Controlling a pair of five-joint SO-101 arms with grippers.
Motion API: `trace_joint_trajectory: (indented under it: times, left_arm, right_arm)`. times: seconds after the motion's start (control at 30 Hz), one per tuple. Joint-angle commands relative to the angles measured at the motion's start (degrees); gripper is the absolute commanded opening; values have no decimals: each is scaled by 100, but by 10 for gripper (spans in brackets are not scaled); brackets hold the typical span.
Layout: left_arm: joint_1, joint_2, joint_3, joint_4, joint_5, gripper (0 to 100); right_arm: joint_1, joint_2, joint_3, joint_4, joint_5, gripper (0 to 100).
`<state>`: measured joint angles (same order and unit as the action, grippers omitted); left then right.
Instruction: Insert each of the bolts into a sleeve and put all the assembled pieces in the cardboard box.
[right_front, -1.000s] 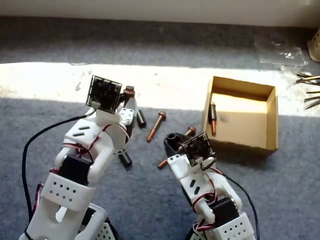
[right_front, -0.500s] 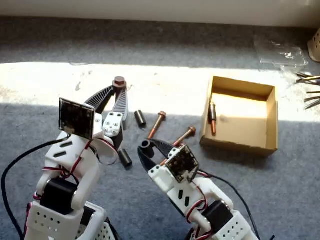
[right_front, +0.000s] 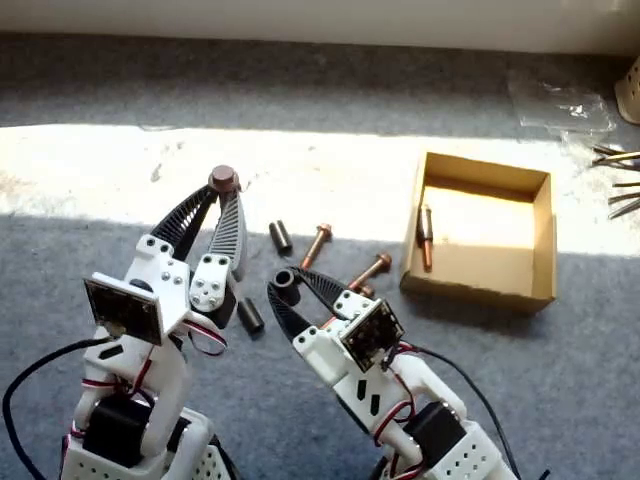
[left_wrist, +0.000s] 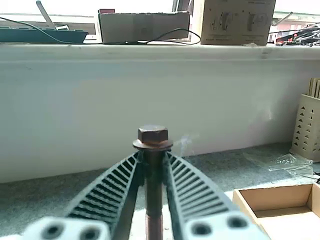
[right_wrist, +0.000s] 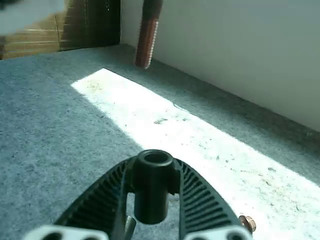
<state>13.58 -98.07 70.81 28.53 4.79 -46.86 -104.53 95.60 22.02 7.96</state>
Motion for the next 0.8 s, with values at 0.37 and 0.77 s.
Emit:
trace_joint_trajectory:
  times: [0.37,0.77]
  left_arm:
    - [-13,-374,567,-1090,167,6]
    - [242,-374,558,-1099,1477,6]
  right_arm:
    - [585,-75,576,-497,-70,5]
    - [611,-66,576,-374,-53,5]
